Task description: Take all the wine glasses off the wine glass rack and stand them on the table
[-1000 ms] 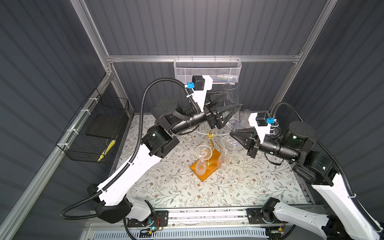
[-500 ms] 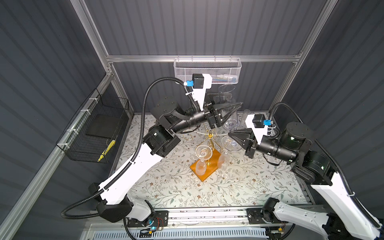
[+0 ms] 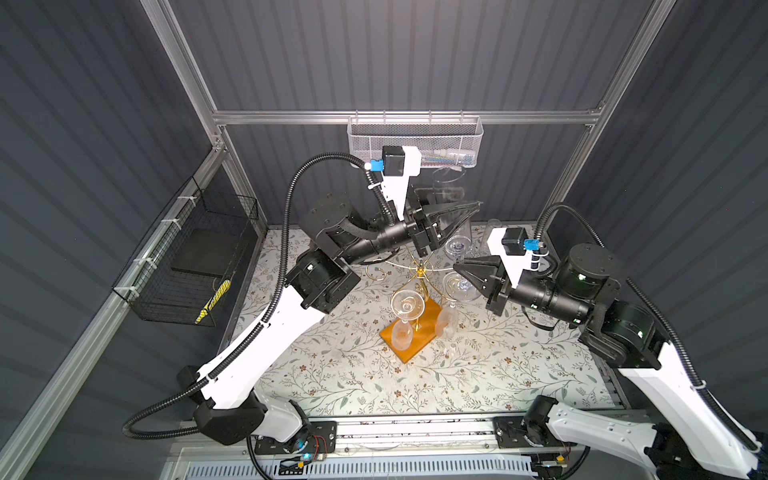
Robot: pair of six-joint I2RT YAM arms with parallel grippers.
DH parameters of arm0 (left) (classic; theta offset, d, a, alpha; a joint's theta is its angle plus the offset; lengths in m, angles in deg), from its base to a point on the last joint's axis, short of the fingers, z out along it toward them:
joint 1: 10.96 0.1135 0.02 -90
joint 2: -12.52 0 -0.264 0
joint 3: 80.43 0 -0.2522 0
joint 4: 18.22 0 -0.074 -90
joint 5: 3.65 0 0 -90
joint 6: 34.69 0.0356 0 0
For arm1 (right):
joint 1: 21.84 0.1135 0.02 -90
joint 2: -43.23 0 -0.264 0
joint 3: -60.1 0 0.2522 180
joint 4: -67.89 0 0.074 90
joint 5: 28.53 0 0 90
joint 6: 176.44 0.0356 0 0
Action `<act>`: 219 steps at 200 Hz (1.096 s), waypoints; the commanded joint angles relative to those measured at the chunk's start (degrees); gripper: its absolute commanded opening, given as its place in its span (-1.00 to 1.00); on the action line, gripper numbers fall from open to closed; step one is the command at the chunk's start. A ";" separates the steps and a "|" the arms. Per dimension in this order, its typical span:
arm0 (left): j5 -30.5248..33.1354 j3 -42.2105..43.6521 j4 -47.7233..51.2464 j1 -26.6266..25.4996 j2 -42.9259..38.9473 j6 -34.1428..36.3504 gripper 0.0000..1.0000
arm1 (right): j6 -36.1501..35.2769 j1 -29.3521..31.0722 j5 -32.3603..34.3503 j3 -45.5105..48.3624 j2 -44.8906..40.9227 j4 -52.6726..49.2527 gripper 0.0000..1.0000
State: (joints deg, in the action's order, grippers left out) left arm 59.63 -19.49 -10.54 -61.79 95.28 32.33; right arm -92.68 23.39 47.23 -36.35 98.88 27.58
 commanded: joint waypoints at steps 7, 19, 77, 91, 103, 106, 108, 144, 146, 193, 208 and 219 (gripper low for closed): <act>-0.31 1.45 -2.52 0.12 -0.71 -0.77 -0.28 | -0.93 0.64 0.37 -0.30 -0.04 1.97 -1.00; 0.90 2.05 -2.44 0.12 -1.47 0.01 -0.30 | -0.79 0.73 0.26 0.01 -0.39 2.02 -0.26; 5.72 0.84 4.65 0.14 -6.74 8.57 -0.28 | -2.24 0.82 10.24 2.16 -7.37 9.21 0.98; 8.44 1.21 7.14 0.14 -9.02 12.04 -0.28 | -3.05 0.82 12.95 2.66 -9.40 11.16 0.98; 12.33 1.92 9.50 0.19 -11.20 15.43 -0.27 | -3.43 0.82 14.82 3.38 -11.05 12.44 0.98; 13.18 2.11 10.08 0.16 -11.79 16.18 -0.28 | -3.43 0.82 15.39 3.63 -11.47 12.79 0.98; 13.95 2.24 10.47 0.19 -12.17 16.71 -0.28 | -3.47 0.82 15.62 3.82 -11.67 12.98 0.98; 26.06 4.97 14.90 0.17 -19.48 23.72 -0.27 | -3.65 0.74 18.77 6.29 -14.76 13.61 0.98; 26.51 5.09 15.12 0.13 -19.85 24.07 -0.27 | -3.64 0.78 18.93 6.38 -14.80 13.49 0.98; 41.15 10.91 18.86 0.13 -28.01 31.22 -0.26 | -4.43 0.76 20.82 7.75 -15.41 13.10 0.98; 45.28 13.97 18.95 0.14 -30.10 33.05 -0.26 | -5.08 0.74 21.29 7.46 -15.12 13.10 0.98; 47.99 15.17 20.23 0.14 -31.10 34.09 -0.26 | -5.36 0.76 21.42 7.15 -14.84 13.18 0.98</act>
State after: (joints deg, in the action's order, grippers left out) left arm 97.33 -7.36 7.36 -61.76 65.51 61.31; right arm -96.50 24.00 66.83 -28.57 84.04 39.47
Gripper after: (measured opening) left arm 0.468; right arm 0.989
